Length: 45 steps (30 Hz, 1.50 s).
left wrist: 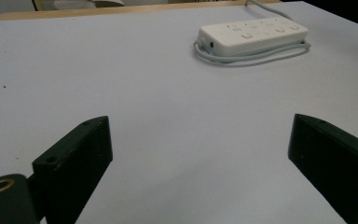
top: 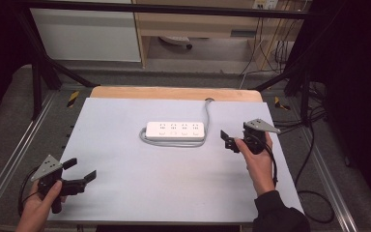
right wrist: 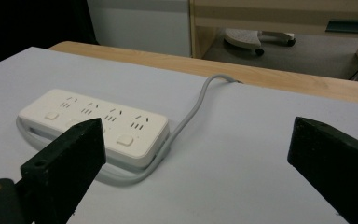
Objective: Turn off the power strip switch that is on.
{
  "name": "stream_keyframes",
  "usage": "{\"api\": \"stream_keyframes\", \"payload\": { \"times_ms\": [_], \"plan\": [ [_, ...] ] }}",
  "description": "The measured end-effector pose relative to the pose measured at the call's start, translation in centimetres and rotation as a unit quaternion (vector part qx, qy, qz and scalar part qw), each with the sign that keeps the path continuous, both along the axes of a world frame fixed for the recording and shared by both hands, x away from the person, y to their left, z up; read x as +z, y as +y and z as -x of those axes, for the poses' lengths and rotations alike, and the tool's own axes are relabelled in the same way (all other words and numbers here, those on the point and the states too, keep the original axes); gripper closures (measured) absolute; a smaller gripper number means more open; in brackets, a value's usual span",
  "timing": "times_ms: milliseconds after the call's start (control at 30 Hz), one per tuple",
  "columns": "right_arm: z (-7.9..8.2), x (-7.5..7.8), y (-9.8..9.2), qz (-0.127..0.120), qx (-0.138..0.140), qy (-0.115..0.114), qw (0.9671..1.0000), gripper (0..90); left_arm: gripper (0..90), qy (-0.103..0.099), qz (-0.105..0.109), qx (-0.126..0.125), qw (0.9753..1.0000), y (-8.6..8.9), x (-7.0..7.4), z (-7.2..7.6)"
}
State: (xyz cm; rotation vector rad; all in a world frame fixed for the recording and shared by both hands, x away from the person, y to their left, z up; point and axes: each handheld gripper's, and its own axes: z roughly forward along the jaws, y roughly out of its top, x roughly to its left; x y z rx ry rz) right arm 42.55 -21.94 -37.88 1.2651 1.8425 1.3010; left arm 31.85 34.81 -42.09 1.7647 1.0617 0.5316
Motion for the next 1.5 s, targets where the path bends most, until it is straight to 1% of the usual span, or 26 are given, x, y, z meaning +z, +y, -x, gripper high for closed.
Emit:
{"api": "stream_keyframes", "payload": {
  "times_ms": [67,167,233,300,433,600,833,967,1067,1100,1167,1200,1233,1300,1367,1400,1500],
  "plan": [
    [-0.2,0.1,0.1,-0.001,0.001,-0.003,1.0000,4.8,6.1,0.000,0.000,-0.001,1.0000,0.0,0.0,0.0],
    [-0.9,0.3,0.7,-0.006,0.006,-0.008,0.9999,5.3,6.1,0.001,0.000,0.000,1.0000,0.0,0.0,0.0],
    [-1.1,0.3,0.9,-0.008,0.006,-0.008,0.9999,5.4,6.1,0.000,0.001,0.000,1.0000,0.0,0.0,0.0],
    [-1.7,0.3,1.5,-0.011,0.006,-0.009,0.9999,6.1,6.1,0.001,0.001,-0.001,1.0000,0.0,0.0,0.0],
    [-2.4,0.2,2.1,-0.015,0.004,-0.012,0.9998,7.1,6.1,0.001,0.001,-0.002,1.0000,0.0,0.0,0.0],
    [-3.2,0.1,2.9,-0.020,0.007,-0.010,0.9997,6.9,6.1,0.001,0.001,-0.002,1.0000,0.0,0.0,0.0],
    [-4.3,-0.5,4.1,-0.019,0.009,-0.004,0.9998,5.9,6.1,0.001,0.001,-0.004,1.0000,0.0,0.0,0.0],
    [-4.7,-0.7,4.6,-0.017,0.009,-0.005,0.9998,8.4,6.1,0.002,0.001,-0.003,1.0000,0.1,0.0,0.0],
    [-5.1,-0.9,5.3,-0.011,0.008,-0.010,0.9999,14.6,6.1,0.003,0.001,-0.003,1.0000,0.1,0.0,0.0],
    [-5.1,-0.9,5.3,-0.011,0.008,-0.010,0.9999,14.6,6.1,0.002,0.001,-0.004,1.0000,0.1,-0.1,0.0],
    [-5.4,-1.1,5.7,-0.015,0.006,-0.012,0.9998,19.5,6.1,0.003,0.001,-0.003,1.0000,0.1,-0.1,0.0],
    [-5.4,-1.1,5.7,-0.015,0.006,-0.012,0.9998,19.5,6.1,0.003,0.002,-0.003,1.0000,0.1,-0.1,0.0],
    [-5.5,-1.2,6.0,-0.016,0.006,-0.013,0.9998,22.5,6.1,0.003,0.002,-0.003,1.0000,0.1,-0.1,0.0],
    [-5.6,-1.4,6.3,-0.013,0.006,-0.016,0.9998,25.2,6.1,0.003,0.002,-0.003,1.0000,0.1,-0.1,0.0],
    [-5.7,-1.4,6.4,-0.015,0.007,-0.015,0.9997,26.2,6.1,0.003,0.002,-0.003,1.0000,0.1,-0.1,-0.1],
    [-5.8,-1.6,6.7,-0.014,0.007,-0.016,0.9997,28.9,6.1,0.003,0.002,-0.003,1.0000,0.1,-0.1,-0.1],
    [-6.1,-1.8,7.1,-0.017,0.006,-0.013,0.9998,30.1,6.1,0.003,0.003,-0.003,1.0000,0.1,-0.1,-0.1]
  ]
}}
